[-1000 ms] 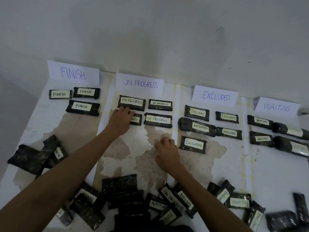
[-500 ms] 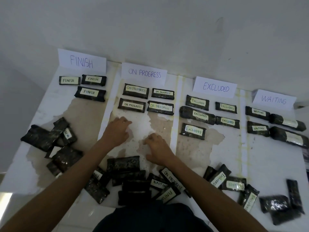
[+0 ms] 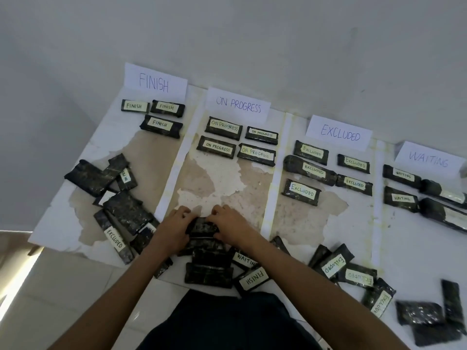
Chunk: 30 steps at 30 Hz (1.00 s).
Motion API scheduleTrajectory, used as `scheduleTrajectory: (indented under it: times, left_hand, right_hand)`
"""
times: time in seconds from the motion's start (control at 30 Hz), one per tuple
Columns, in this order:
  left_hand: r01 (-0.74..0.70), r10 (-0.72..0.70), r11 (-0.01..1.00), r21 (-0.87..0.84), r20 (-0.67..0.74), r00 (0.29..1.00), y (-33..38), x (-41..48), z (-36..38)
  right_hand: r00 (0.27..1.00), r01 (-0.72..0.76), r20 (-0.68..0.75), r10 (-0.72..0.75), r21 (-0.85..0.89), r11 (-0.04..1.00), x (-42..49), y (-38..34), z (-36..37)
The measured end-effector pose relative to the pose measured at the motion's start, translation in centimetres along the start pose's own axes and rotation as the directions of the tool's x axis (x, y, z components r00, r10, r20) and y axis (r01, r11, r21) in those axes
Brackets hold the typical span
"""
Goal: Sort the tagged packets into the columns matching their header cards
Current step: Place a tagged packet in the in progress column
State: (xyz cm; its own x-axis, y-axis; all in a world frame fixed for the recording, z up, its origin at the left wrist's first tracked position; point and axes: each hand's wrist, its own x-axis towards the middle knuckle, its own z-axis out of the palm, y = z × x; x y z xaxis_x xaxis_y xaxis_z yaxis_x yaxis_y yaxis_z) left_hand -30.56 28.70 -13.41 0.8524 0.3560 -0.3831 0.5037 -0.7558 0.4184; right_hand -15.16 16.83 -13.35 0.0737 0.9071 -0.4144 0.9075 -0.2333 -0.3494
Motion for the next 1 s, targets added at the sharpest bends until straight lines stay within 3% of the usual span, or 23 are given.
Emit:
scheduleTrajectory:
  times: [0.17, 0.3, 0.4, 0.47, 0.53, 0.67, 0.87, 1.0]
  left_hand:
    - [-0.052, 0.050, 0.993, 0.107, 0.026, 0.998, 0.4, 0.6, -0.9]
    - [-0.088, 0.094, 0.976, 0.201, -0.019, 0.995, 0.0, 0.8, -0.8]
    - [-0.082, 0.113, 0.980, 0.182, -0.165, 0.980, 0.6, 1.1, -0.7]
    - [-0.115, 0.149, 0.986, 0.117, -0.335, 0.931, 1.4, 1.2, -1.0]
    - [-0.148, 0.157, 0.987, 0.057, -0.479, 0.863, 2.3, 1.0, -1.4]
    - [-0.172, 0.165, 0.984, 0.046, -0.598, 0.784, 3.4, 0.7, -1.7]
    - [-0.177, 0.126, 0.983, -0.040, -0.548, 0.827, 4.6, 1.7, -1.8]
    - [-0.182, 0.038, 0.924, -0.337, -0.393, 0.919, 5.5, 2.3, -1.9]
  right_hand:
    - [1.000, -0.020, -0.012, 0.019, -0.039, 0.999, -0.1, -0.2, 0.1]
    - [0.996, -0.068, -0.058, 0.071, 0.062, 0.996, -0.5, 1.0, -0.6]
    - [0.989, -0.062, -0.123, 0.087, 0.194, 0.979, -1.3, 2.0, -0.9]
    - [0.980, -0.064, -0.159, 0.122, 0.331, 0.941, -2.1, 2.4, -1.3]
    - [0.961, -0.075, -0.193, 0.197, 0.503, 0.861, -3.2, 2.5, -2.3]
    - [0.944, -0.098, -0.167, 0.284, 0.681, 0.726, -5.5, 2.8, -4.7]
    - [0.923, -0.141, -0.201, 0.327, 0.615, 0.776, -6.2, 3.5, -4.7]
    - [0.893, -0.159, -0.257, 0.370, 0.590, 0.792, -6.3, 3.8, -4.4]
